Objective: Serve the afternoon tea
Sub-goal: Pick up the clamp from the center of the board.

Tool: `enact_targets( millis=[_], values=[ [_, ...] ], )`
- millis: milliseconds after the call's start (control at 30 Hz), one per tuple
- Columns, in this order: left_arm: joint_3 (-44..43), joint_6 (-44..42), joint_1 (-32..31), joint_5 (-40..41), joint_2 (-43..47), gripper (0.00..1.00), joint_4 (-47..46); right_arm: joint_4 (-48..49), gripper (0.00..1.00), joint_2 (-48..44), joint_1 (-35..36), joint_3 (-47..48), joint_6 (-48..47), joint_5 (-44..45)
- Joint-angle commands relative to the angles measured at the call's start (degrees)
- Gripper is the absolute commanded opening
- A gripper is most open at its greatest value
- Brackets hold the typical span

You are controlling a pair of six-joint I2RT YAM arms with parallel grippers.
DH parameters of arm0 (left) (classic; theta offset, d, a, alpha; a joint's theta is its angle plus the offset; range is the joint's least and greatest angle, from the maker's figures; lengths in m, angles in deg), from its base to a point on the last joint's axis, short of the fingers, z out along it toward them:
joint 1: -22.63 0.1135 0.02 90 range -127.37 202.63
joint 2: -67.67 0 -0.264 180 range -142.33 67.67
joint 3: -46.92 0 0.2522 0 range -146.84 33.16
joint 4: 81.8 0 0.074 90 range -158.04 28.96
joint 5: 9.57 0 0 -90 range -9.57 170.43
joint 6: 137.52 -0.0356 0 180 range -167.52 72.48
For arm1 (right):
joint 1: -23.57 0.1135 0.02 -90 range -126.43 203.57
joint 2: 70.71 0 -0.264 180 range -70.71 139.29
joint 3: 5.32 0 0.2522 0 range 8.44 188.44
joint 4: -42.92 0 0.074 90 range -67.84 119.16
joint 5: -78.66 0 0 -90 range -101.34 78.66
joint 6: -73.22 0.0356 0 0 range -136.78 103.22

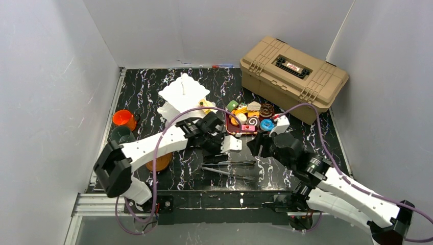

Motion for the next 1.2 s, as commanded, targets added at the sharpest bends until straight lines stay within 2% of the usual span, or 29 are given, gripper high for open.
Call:
enact_targets(
  millis=[0, 167, 433, 600, 700, 733, 833, 967, 1167],
  values=[
    [-2.71, 4.81, -1.66, 0.62, -4.82, 0.56, -1.82, -7.03, 0.67, -5.17, 0.12, 2.07, 2.18, 6.61],
    [-3.93, 5.34, -3.75, 0.58, -11.33, 0.53, -3.47, -9.99, 0.69, -9.21, 0.12, 3.07, 2.71, 11.21],
    [-6.87, 5.70, -6.98, 4.06, -20.51, 0.47, -7.55, -13.78, 0.72, -11.08, 0.12, 6.58, 2.40, 13.44],
    [-8.11, 5.52, -7.10, 5.15, -24.32, 0.30, -8.23, -14.20, 0.72, -13.46, 0.12, 6.81, 2.67, 13.65],
    [-8.27, 6.42, -7.10, 4.69, -24.60, 0.11, -8.52, -14.64, 0.72, -14.86, 0.12, 6.98, 2.96, 14.06],
    [-8.56, 7.09, -7.10, 4.89, -24.55, 0.00, -8.52, -14.63, 0.72, -15.13, 0.12, 7.17, 2.99, 14.27],
    [-10.10, 10.75, -6.53, 4.60, -22.97, 0.00, -7.78, -13.47, 0.73, -15.67, 0.12, 7.65, 2.56, 14.36],
    [-13.96, 19.93, -3.81, 0.05, -14.84, 0.00, -6.58, -10.49, 0.75, -15.73, 0.12, 9.47, 1.39, 14.18],
    [-28.68, 35.40, 4.91, -10.38, -5.47, 0.00, -3.68, -3.23, 0.78, -16.73, 0.12, 12.82, -0.43, 14.20]
  ],
)
